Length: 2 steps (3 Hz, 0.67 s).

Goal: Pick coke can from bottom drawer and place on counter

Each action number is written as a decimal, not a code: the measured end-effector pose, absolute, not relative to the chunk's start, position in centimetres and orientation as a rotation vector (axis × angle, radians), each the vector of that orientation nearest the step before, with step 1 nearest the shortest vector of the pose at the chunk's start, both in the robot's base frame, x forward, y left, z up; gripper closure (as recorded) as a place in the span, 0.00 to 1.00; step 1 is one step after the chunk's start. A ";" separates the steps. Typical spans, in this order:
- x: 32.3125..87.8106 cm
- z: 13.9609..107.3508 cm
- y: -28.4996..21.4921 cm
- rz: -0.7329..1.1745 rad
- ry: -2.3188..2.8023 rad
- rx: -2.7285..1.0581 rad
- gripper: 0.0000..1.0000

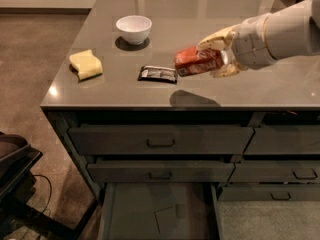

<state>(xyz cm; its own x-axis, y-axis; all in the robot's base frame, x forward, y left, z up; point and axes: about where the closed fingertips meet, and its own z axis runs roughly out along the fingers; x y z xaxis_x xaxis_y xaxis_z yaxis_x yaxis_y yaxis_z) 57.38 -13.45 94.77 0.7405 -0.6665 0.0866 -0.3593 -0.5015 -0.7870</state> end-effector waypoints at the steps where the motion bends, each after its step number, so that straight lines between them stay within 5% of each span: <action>1: 56.9 94.3 -13.1 -0.493 0.785 -2.122 1.00; 2: 58.2 94.1 -14.7 -0.526 0.809 -2.098 1.00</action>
Offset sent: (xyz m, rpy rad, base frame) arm 0.0278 -0.0402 -0.0064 0.0351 -0.0540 -0.0966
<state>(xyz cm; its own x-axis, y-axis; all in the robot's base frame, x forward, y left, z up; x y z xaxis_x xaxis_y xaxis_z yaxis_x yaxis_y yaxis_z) 58.22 -14.67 94.08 0.7081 -0.7007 0.0869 -0.3638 -0.4676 -0.8056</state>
